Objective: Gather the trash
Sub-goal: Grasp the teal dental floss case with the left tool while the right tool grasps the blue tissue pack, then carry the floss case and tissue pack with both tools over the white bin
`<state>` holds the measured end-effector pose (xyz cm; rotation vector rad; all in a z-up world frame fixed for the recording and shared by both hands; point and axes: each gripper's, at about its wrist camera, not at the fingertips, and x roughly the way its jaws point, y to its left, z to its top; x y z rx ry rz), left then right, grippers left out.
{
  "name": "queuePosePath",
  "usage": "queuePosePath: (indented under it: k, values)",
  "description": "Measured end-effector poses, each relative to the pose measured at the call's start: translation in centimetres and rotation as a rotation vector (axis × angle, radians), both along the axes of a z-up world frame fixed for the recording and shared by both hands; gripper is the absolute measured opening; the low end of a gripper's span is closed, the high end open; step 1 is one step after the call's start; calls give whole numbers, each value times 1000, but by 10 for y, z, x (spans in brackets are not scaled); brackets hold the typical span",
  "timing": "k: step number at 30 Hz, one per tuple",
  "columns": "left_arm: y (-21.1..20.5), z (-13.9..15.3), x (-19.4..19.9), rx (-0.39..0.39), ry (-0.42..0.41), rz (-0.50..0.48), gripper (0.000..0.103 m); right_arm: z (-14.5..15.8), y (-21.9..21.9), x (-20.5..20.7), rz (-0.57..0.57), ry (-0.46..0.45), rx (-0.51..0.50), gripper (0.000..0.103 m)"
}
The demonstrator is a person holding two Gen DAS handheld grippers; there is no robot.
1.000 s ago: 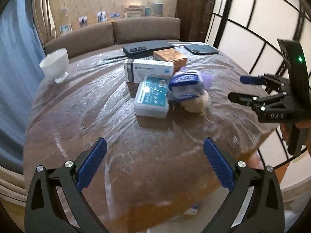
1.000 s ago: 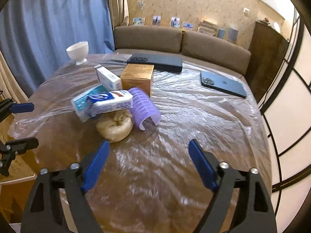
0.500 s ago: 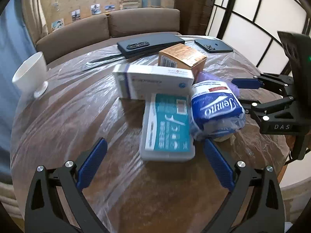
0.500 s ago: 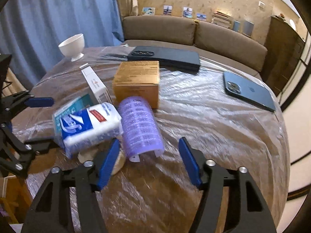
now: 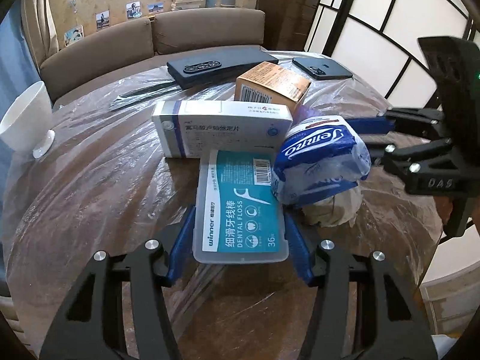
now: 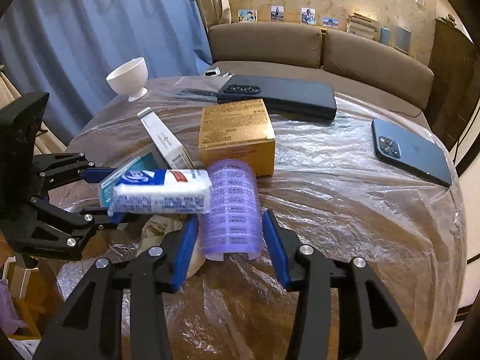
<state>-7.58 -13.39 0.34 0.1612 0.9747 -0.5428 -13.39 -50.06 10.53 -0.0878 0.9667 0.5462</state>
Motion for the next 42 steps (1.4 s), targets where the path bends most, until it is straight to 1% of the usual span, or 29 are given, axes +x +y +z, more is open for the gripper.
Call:
queuePosePath:
  k: [2,3,6,8,10,13,16,18,20,21,22,25,30,36,39,42]
  values:
    - [3,0,-1,3,-4,5,58,7,2,-4,13,-24,23,65]
    - [5,1,-2,4,-5,8,58,11,4,-6,24,-35,38,67]
    - [10,1,-3,13,-11,13,58,23,15,-12,70,-55,78,68]
    - [13,1,-3,12,-12,15,58,24,25,-11,80,-54,73,72]
    - [14,0,-2,7,-9,19,57,20,36,-7,84,-41,53,73]
    - [16,-1,-2,13,-14,20,56,15,51,-7,109,-48,16,73]
    - [18,-1,-4,18,-19,13,56,14,64,-6,129,-92,-51,73]
    - [19,-1,-4,16,-20,11,56,12,66,-4,138,-96,-63,73]
    - [20,-1,-3,15,-21,12,56,9,67,1,146,-76,-52,72]
    - [21,-1,-2,14,-22,14,56,8,68,3,150,-67,-51,70]
    - [21,-1,-3,13,-22,15,56,6,69,4,154,-62,-53,59]
    - [21,-1,-2,13,-22,19,56,7,69,1,159,-62,-41,55]
    - [22,1,-6,10,-26,24,56,14,62,-9,135,-70,-4,54]
    - [25,9,-16,-14,-30,33,56,26,45,-26,73,-62,62,54]
    - [25,13,-25,-25,-31,35,56,28,39,-36,59,-57,68,54]
    - [23,15,-34,-20,-35,36,56,27,34,-48,48,-51,60,54]
